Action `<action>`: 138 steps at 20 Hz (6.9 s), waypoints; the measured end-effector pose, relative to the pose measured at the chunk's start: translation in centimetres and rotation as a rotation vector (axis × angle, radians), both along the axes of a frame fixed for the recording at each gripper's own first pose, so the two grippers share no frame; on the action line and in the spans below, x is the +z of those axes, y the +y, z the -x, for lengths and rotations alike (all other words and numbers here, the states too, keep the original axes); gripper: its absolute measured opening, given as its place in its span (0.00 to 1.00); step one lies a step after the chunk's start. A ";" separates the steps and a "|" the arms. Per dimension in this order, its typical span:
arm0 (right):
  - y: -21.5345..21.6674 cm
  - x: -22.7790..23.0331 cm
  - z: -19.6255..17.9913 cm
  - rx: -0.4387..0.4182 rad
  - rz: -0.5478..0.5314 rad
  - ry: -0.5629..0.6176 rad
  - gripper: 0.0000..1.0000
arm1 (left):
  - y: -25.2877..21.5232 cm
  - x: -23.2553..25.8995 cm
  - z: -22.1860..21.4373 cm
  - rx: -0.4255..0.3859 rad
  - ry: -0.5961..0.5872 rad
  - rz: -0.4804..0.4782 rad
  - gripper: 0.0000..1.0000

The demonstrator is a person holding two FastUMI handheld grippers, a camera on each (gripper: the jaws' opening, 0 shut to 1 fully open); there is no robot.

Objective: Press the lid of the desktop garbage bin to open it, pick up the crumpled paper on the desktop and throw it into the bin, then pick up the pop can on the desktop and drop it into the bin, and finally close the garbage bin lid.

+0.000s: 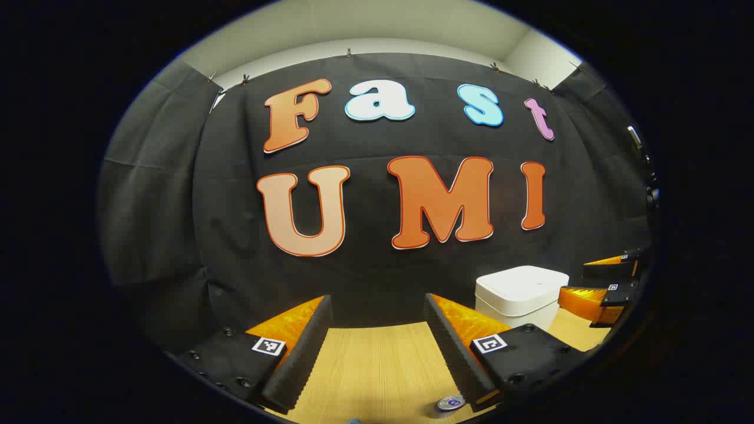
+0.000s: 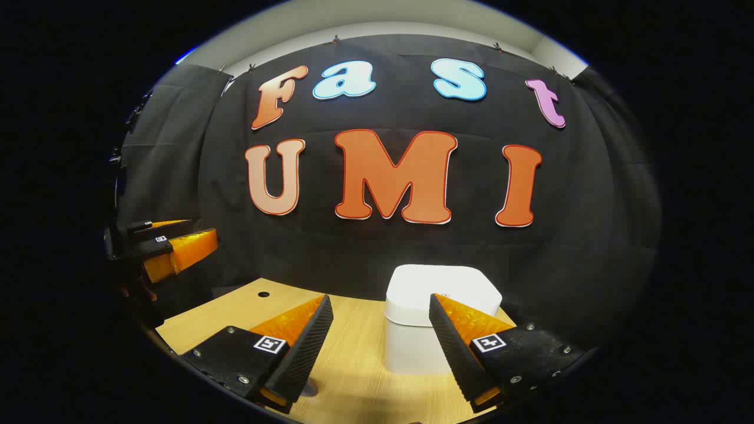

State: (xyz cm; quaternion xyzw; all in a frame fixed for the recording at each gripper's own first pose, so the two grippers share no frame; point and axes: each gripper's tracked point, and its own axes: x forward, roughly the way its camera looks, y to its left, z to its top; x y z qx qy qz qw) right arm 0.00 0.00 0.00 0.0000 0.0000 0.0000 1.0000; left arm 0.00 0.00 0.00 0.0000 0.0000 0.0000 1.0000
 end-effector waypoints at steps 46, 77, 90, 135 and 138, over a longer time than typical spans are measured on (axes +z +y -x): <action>-9.5 0.6 -11.1 -0.153 -0.063 0.196 0.08 | 1.8 -2.5 -0.3 0.065 0.106 0.014 1.00; -10.6 -5.5 -13.7 -0.099 -0.096 0.451 0.01 | 2.8 -3.9 0.6 0.114 0.164 0.007 1.00; -7.7 0.5 -9.4 -0.061 0.039 0.212 0.01 | 3.1 -4.3 1.8 0.090 0.187 -0.041 1.00; 11.6 -18.8 -0.6 0.376 0.091 0.495 0.98 | 1.6 -20.1 10.5 -0.019 0.728 0.023 1.00; 11.9 -20.1 0.0 0.376 0.102 0.525 0.98 | 1.8 -22.6 11.2 -0.020 0.769 0.009 1.00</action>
